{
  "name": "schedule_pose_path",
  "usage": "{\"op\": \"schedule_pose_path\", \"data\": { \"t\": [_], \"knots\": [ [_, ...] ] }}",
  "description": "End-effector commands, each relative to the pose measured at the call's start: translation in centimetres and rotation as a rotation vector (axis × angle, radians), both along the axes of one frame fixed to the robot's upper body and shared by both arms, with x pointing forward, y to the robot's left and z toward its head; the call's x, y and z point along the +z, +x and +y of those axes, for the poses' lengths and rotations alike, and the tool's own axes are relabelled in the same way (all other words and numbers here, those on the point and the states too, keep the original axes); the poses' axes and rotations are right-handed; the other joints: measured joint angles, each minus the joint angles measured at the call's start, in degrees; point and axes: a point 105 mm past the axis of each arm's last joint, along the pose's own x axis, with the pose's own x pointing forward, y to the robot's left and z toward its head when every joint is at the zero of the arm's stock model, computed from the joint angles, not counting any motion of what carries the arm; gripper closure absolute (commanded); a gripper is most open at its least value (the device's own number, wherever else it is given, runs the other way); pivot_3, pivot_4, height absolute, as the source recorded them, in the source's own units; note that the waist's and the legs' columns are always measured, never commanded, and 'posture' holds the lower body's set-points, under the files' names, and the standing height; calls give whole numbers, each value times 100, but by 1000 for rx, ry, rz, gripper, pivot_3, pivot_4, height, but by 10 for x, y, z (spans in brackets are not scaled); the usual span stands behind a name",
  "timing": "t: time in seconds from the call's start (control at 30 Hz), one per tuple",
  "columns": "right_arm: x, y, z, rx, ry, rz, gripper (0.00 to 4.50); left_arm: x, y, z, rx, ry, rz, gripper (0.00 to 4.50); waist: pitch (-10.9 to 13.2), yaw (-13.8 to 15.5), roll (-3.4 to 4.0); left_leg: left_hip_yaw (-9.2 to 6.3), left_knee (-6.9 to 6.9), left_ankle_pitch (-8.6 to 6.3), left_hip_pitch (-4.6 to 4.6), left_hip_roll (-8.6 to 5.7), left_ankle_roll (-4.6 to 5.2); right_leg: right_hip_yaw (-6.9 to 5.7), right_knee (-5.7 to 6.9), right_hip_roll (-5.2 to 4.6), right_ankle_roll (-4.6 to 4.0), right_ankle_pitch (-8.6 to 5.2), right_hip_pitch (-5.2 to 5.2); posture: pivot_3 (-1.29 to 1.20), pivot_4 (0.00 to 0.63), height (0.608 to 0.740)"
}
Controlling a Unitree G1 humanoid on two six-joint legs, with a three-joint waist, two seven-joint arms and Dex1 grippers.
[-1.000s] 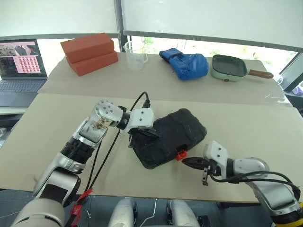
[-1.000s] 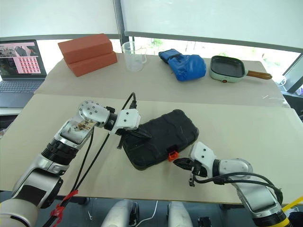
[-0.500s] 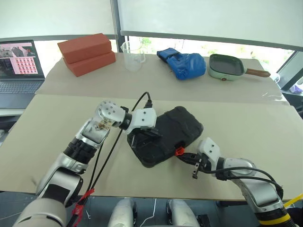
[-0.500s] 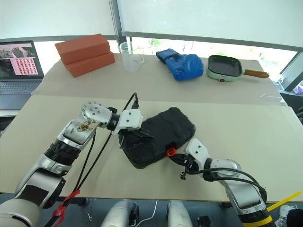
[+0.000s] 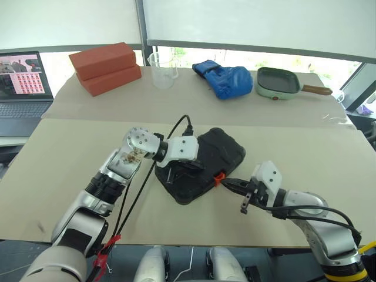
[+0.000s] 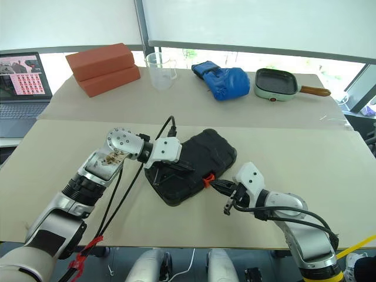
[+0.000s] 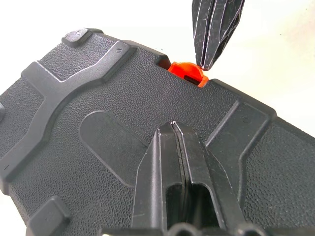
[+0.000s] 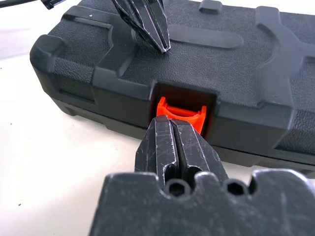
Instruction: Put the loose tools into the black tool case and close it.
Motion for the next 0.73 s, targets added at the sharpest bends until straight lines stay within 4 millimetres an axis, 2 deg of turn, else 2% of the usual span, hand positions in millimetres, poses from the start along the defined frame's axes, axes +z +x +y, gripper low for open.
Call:
{"op": "schedule_pose_path", "data": {
  "t": [0.03, 0.13, 0.17, 0.23, 0.27, 0.3, 0.33, 0.43, 0.57, 0.6, 0.73],
  "knots": [
    [14, -3, 1, 38, -22, -38, 4500, -16, 2, 5, 31, 43, 30, 4461, 0, 3, 0, 0, 0, 0, 1, 0, 0, 0, 0, 0, 0, 0, 1, 0, 150, 738],
    [25, -7, -9, 43, -16, -18, 4500, -8, 6, 13, 89, -6, 83, 4461, 0, 5, 0, -1, 0, 0, 0, -1, 0, 0, -1, -2, 0, 0, 1, 0, 150, 738],
    [31, -12, -16, 60, -17, -2, 4500, -3, 7, 21, 120, -27, 110, 4219, 0, 6, 0, 0, 0, 0, 0, -1, 0, 1, 0, -3, 0, 0, 1, 0, 150, 738],
    [44, -22, -29, 116, -34, 26, 3919, 8, 7, 41, 187, -61, 174, 3737, 1, -5, 2, -1, 0, 0, -2, 0, 0, 1, 1, -3, 0, 0, -2, 0, 150, 738],
    [53, -27, -38, 147, -51, 37, 3736, 15, 3, 57, 213, -73, 211, 3451, 1, -24, 2, 0, -1, 0, -3, 0, 0, 6, 4, -3, 1, 0, -7, 0, 150, 738],
    [60, -30, -44, 164, -61, 44, 3342, 19, -1, 67, 225, -78, 233, 2993, 1, -58, 2, -1, -4, -1, -2, 5, 1, 6, 3, 0, -1, -1, -8, 0, 150, 738],
    [71, -34, -55, 184, -72, 65, 2910, 30, -11, 90, 259, -97, 281, 2522, 1, -97, 2, 1, -10, -1, -2, 8, 1, 9, 4, 2, -4, -2, -16, 0, 150, 738],
    [100, -49, -79, 240, -74, 142, 2019, 60, -41, 145, 372, -133, 403, 1567, 7, -148, 1, -1, -37, -1, 6, 14, 1, 11, 9, 4, -20, -12, -24, 0, 150, 738],
    [116, -62, -97, 275, -54, 214, 585, 80, -68, 189, 522, -119, 421, 98, 12, -86, -6, -8, -51, 0, 9, 29, -1, -10, -6, -3, -22, -18, -16, 0, 150, 738],
    [118, -62, -99, 276, -53, 220, 360, 83, -70, 196, 553, -127, 410, 0, 12, -37, -6, -6, -51, 0, 11, 27, -1, -9, -9, -8, -20, -20, -14, 0, 150, 738],
    [118, -60, -99, 288, -30, 242, 360, 88, -73, 209, 629, -179, 372, 0, 14, 92, -3, 5, -49, -1, 48, 12, -2, -9, -19, -29, -4, -26, 22, 0, 150, 738]
  ]
}}
